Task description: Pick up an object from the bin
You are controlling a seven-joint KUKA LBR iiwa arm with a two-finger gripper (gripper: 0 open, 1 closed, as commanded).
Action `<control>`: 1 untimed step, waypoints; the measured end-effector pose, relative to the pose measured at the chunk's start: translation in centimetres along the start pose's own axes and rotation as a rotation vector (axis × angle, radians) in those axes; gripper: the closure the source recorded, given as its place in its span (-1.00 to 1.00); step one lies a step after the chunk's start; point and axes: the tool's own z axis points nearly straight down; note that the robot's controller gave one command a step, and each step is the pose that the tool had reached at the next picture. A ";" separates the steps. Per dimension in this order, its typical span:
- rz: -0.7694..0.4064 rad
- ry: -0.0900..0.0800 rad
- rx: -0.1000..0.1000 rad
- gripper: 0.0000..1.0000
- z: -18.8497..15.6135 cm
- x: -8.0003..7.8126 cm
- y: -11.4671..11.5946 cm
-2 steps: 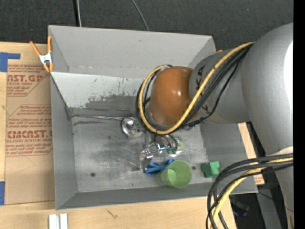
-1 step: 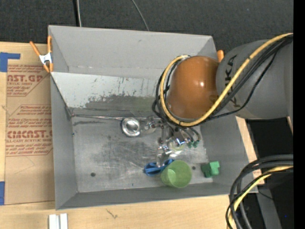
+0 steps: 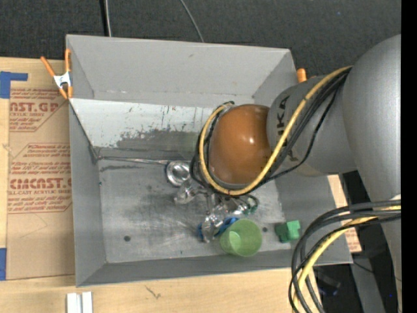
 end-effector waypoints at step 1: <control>-0.390 0.005 -0.001 -1.00 -1.1 7.6 -6.5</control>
Offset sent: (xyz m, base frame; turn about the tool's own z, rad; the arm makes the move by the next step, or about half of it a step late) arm -0.0312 -0.0931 0.0113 -0.3933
